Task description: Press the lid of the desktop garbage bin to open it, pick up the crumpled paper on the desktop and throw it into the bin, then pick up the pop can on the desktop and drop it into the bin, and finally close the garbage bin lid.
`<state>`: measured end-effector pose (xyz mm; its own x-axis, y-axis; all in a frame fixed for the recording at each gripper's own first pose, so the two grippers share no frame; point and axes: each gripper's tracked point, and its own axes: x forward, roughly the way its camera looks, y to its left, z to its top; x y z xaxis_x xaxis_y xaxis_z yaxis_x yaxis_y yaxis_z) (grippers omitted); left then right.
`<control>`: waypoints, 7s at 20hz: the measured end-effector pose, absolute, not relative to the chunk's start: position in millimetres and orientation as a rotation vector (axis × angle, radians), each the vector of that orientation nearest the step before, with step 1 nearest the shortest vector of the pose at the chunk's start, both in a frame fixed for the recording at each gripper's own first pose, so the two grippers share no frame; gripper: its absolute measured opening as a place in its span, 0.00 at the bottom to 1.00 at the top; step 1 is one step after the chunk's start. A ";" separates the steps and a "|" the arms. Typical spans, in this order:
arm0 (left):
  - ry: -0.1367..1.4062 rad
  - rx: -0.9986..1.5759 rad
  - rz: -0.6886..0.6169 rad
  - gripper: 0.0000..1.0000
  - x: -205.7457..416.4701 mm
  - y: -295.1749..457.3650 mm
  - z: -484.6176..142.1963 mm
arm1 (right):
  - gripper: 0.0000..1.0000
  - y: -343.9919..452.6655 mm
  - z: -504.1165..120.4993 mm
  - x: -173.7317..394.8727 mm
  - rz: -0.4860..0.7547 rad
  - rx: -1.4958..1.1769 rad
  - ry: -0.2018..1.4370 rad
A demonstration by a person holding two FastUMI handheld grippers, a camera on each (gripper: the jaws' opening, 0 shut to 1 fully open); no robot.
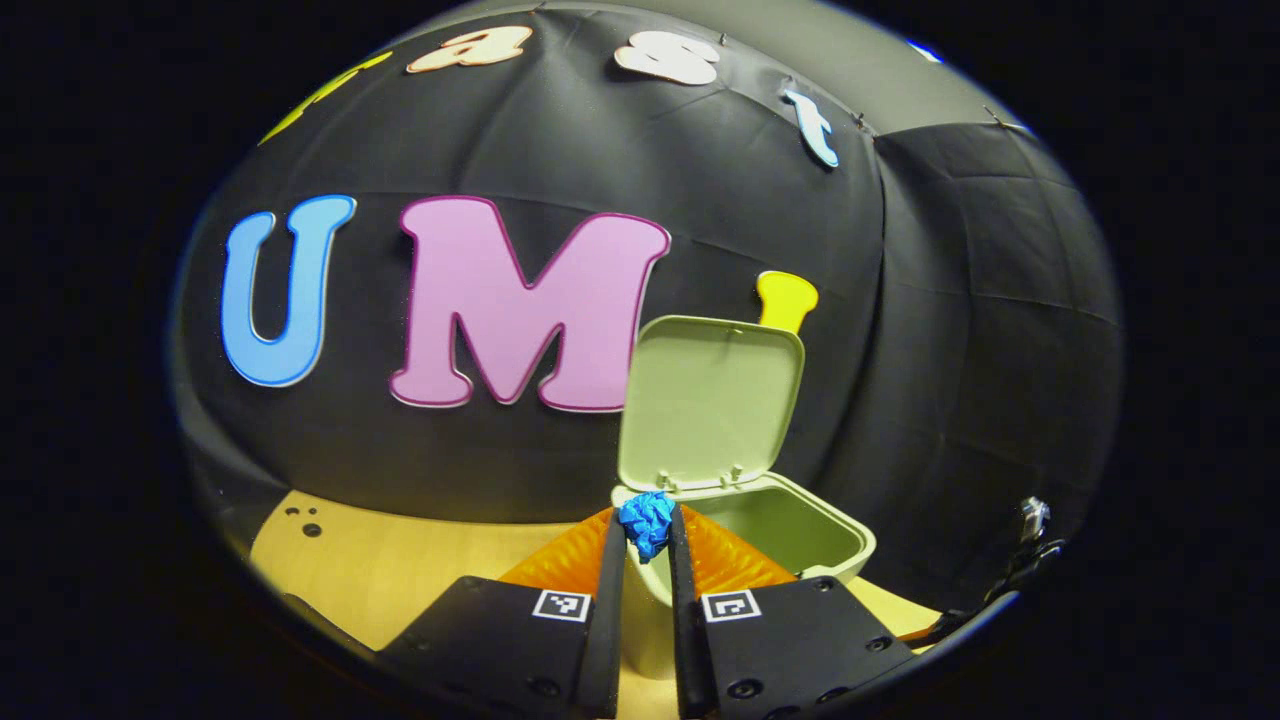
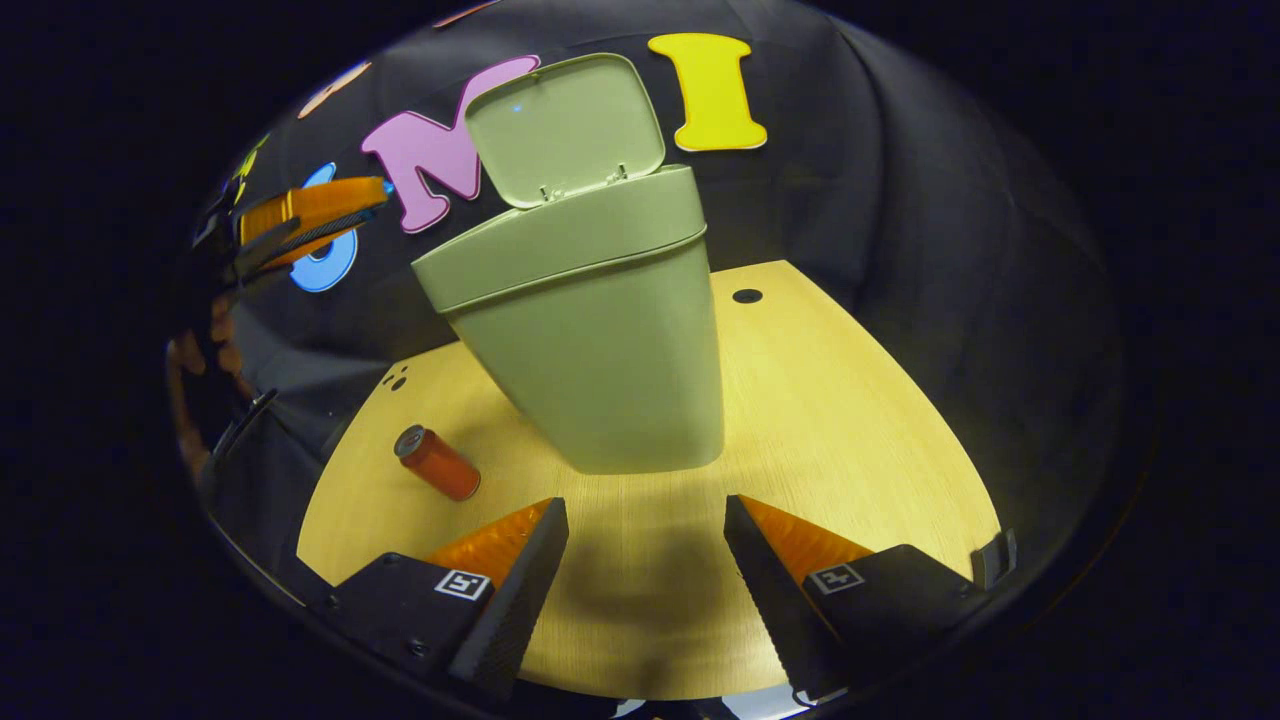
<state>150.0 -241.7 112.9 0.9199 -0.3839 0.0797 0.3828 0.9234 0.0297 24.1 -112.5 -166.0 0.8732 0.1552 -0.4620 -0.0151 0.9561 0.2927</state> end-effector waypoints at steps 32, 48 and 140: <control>0.027 0.062 -0.120 0.96 121.4 -117.7 30.4 | 0.99 -61.4 -181.0 19.5 0.246 0.196 0.579; 0.184 -0.057 0.129 0.96 44.7 52.2 -36.1 | 0.99 57.7 -189.9 39.2 0.342 0.069 0.606; 0.292 -0.124 0.125 0.96 21.3 67.2 -93.0 | 0.83 -13.5 111.1 142.4 0.170 0.009 0.010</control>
<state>21.3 67.2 -93.0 0.9501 0.1047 -0.2939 -0.1406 0.9846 -0.1036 142.4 -13.5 111.1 0.9855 0.1695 -0.0090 -0.1694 0.9855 0.0101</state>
